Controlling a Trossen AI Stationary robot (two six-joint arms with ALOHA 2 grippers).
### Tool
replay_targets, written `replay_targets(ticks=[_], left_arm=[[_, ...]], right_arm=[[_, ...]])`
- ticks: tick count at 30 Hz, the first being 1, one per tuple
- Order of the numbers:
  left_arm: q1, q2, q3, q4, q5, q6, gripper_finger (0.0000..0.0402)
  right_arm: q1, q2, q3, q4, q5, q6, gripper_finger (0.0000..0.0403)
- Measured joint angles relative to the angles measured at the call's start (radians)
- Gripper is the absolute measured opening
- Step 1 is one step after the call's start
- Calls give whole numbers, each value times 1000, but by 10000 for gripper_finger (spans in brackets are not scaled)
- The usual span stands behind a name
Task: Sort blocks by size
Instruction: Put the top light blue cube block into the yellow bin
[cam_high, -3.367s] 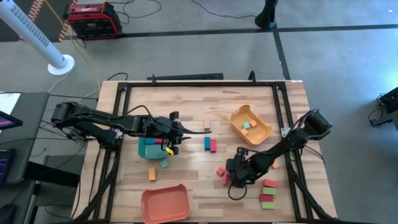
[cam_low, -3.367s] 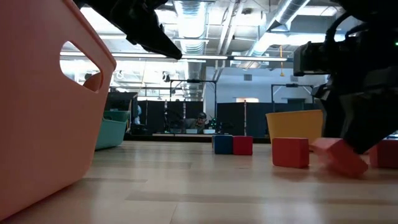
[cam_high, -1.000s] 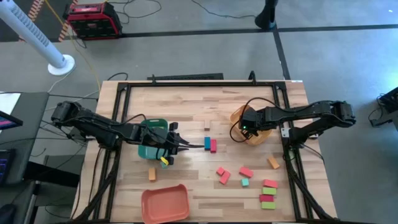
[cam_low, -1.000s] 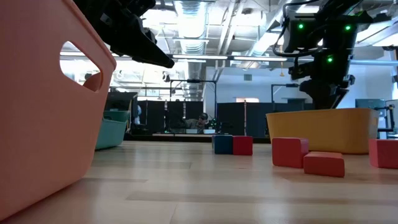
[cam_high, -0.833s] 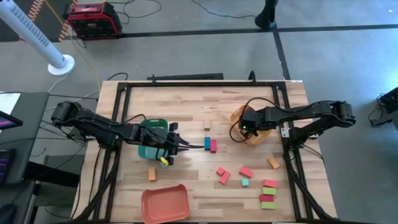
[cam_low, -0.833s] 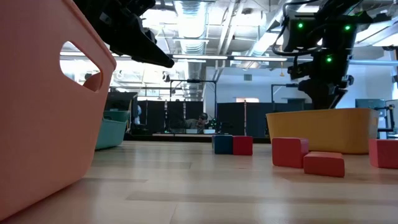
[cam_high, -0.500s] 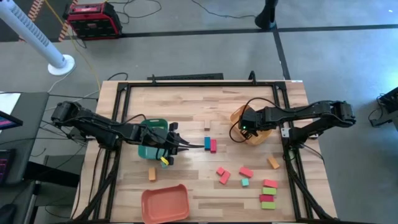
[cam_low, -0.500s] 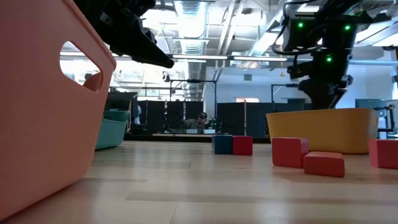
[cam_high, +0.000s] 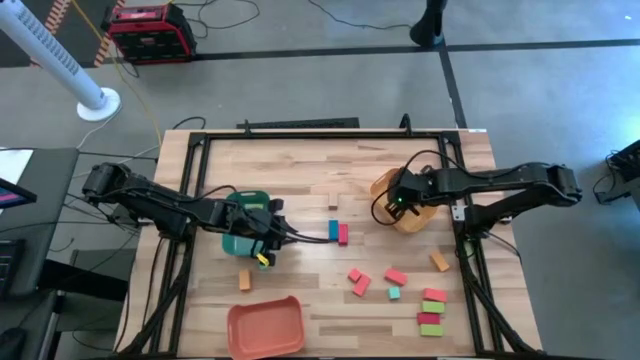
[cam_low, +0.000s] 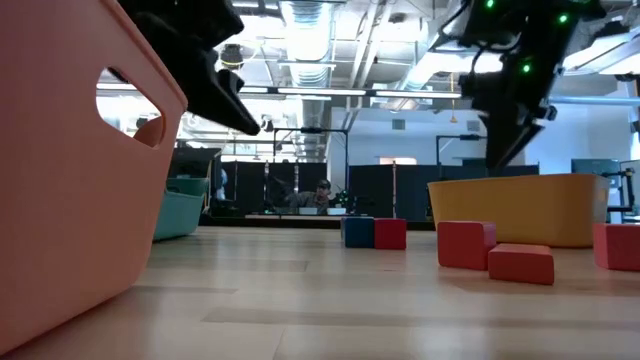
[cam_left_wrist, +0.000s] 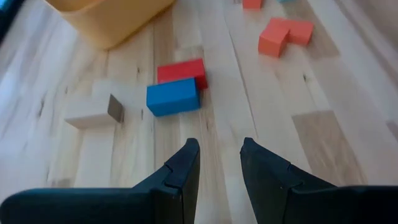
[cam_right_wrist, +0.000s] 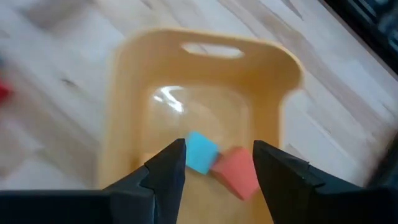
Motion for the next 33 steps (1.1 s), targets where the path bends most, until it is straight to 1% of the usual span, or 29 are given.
replay_targets(ticks=[6,8,10,13,14,16,18,21,23,26,30,33], left_arm=[[-1,0,0,-92,0,0,110],[-1,0,0,-130,20,1,110],[-1,0,0,-176,99,1,110],[-21,0,0,-243,256,22,110],[-36,0,0,-261,290,46,110],[-79,0,0,-296,310,121,110],[-130,0,0,-300,268,179,110],[-192,0,0,-293,119,232,112],[-213,0,0,-302,68,265,118],[-219,0,0,-314,60,281,137],[-219,0,0,-334,59,276,174],[-219,0,0,-339,79,258,199]], right_arm=[[87,-14,0,131,-3,-80,217],[123,-7,0,176,-6,-108,217],[155,4,1,208,-9,-116,217],[185,9,1,218,-9,-117,217],[191,9,1,224,-9,-117,217],[199,11,1,226,-9,-115,217],[199,11,1,234,-9,-115,217],[199,11,1,252,-9,-115,217],[202,11,1,259,-9,-112,217],[205,11,1,261,-9,-107,217],[205,11,1,274,-9,-106,217],[204,11,1,291,-9,-106,217]])
